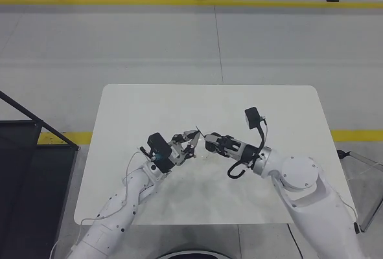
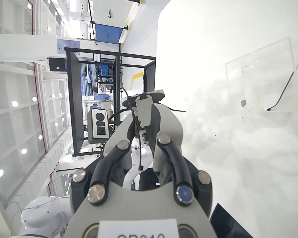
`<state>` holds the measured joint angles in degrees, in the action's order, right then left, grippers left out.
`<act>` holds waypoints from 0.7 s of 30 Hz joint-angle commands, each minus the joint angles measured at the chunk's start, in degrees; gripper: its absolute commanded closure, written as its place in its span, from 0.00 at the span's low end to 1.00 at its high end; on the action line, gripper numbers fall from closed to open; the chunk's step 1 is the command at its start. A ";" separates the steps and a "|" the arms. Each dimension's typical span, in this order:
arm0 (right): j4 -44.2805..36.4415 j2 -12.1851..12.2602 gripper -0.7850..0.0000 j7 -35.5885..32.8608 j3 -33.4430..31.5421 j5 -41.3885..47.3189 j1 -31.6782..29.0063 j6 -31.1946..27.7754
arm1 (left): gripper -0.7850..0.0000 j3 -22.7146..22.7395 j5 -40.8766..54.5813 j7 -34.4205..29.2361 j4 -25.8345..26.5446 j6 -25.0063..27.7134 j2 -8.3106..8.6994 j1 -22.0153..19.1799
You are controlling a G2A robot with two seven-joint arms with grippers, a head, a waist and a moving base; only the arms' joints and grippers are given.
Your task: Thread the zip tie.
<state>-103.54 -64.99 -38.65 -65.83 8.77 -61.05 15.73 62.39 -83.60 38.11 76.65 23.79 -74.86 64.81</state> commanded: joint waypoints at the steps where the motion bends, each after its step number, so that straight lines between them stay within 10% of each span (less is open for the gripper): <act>1: 0.07 -0.01 0.84 -0.15 -0.01 0.11 0.06 0.03 | 1.00 -0.01 0.00 0.06 -0.03 0.13 0.00 0.00; 21: 0.15 -0.08 0.89 -0.38 -0.13 -0.19 0.02 -0.18 | 1.00 -0.04 -0.24 0.02 -0.08 0.20 0.03 -0.06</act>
<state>-103.42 -65.05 -39.05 -65.98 8.62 -61.11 15.47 62.35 -83.83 38.13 76.57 23.99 -74.84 64.75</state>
